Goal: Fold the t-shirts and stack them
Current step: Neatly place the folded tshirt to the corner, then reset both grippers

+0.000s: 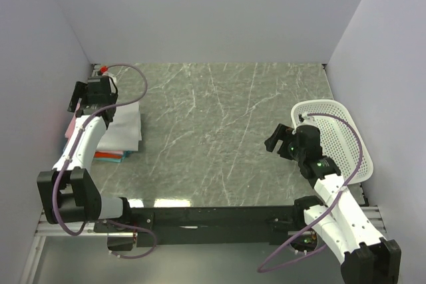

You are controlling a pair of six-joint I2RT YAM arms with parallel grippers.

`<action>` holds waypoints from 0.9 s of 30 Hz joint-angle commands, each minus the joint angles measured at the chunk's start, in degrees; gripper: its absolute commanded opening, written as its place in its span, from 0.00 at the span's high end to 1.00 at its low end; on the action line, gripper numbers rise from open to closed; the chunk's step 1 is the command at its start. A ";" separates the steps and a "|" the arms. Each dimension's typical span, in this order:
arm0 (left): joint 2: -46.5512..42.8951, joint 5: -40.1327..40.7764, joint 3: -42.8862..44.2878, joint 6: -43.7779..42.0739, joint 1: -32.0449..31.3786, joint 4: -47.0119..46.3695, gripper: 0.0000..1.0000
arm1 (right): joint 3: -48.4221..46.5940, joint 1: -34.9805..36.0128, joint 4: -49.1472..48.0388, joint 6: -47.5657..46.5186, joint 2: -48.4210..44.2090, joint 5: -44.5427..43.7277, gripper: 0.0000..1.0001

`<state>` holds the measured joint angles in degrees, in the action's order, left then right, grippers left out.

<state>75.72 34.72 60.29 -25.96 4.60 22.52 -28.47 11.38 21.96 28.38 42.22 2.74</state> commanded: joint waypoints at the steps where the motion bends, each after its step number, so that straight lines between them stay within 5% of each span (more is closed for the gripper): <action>1: 1.00 4.29 4.03 1.34 0.50 -3.36 0.01 | -0.36 0.14 -0.42 -1.05 0.41 -0.72 0.07; 16: 3.90 -16.78 28.73 29.80 0.23 13.07 0.01 | -0.36 0.14 -0.95 -0.61 0.68 1.83 0.06; 21: 0.93 -19.25 26.46 41.40 -0.21 11.84 0.01 | 0.17 0.23 -1.47 -0.52 -0.99 2.79 0.06; 27: -9.61 -26.54 13.82 52.40 -0.38 4.64 0.01 | -0.10 0.14 -0.69 -0.08 -0.56 2.45 0.05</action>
<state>72.31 13.67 78.04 17.15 4.51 31.53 -28.47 11.38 21.93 28.45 42.02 5.43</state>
